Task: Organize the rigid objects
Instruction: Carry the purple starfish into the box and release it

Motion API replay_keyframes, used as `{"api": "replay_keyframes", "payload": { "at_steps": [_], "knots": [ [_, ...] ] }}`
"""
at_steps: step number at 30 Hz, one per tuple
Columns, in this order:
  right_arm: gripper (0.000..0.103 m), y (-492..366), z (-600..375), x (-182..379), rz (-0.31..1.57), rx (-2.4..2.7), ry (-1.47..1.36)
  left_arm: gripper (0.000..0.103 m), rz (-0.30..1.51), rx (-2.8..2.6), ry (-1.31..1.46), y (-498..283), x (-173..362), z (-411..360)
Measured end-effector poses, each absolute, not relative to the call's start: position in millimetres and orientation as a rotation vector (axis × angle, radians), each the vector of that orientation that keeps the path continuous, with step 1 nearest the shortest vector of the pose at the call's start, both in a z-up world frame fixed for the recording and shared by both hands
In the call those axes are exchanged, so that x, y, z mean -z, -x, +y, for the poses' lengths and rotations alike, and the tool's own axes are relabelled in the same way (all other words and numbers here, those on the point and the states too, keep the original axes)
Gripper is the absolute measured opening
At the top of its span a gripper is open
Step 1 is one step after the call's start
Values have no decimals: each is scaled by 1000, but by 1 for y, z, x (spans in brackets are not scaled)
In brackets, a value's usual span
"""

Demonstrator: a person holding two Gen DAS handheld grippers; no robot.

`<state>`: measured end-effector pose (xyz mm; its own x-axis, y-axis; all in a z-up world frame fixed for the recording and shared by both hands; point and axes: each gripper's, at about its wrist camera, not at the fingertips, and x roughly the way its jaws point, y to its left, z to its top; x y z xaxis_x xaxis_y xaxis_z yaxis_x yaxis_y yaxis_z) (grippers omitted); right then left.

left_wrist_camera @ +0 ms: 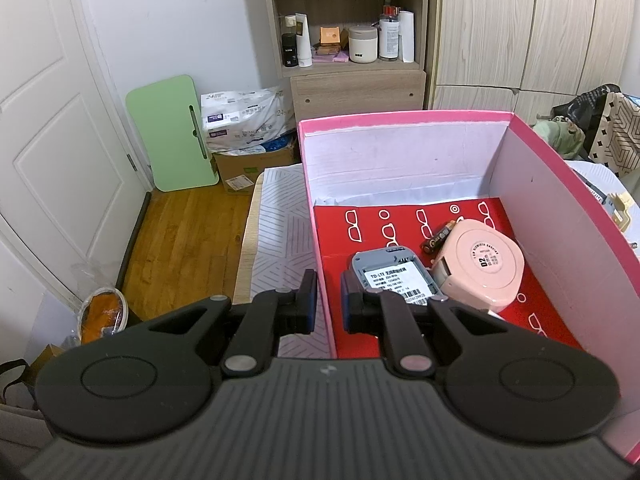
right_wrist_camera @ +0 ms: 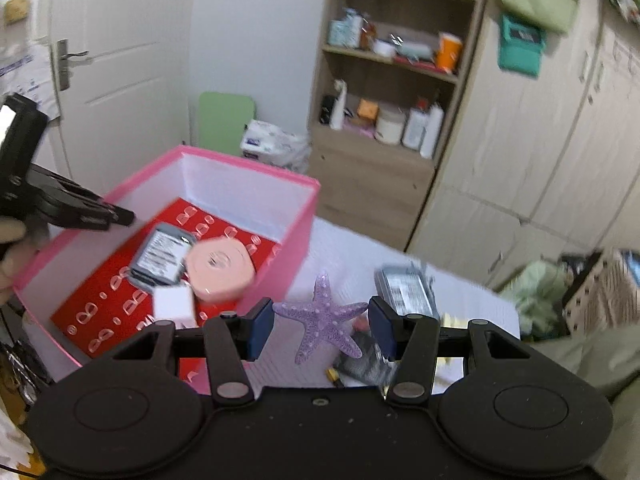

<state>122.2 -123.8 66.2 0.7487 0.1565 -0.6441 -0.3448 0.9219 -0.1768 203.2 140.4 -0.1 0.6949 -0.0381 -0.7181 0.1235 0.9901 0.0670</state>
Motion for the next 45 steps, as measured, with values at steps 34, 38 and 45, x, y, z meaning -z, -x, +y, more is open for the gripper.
{"api": "replay_keyframes", "payload": {
  "at_steps": [34, 38, 45],
  "knots": [
    [57, -261, 4, 6, 1043, -576, 141, 9, 785, 89, -30, -201, 0, 150],
    [57, -282, 3, 5, 1020, -548, 126, 11, 799, 102, -32, -203, 1, 149],
    [58, -310, 7, 20, 1054, -464, 118, 11, 800, 99, -62, -204, 1, 146]
  ]
}}
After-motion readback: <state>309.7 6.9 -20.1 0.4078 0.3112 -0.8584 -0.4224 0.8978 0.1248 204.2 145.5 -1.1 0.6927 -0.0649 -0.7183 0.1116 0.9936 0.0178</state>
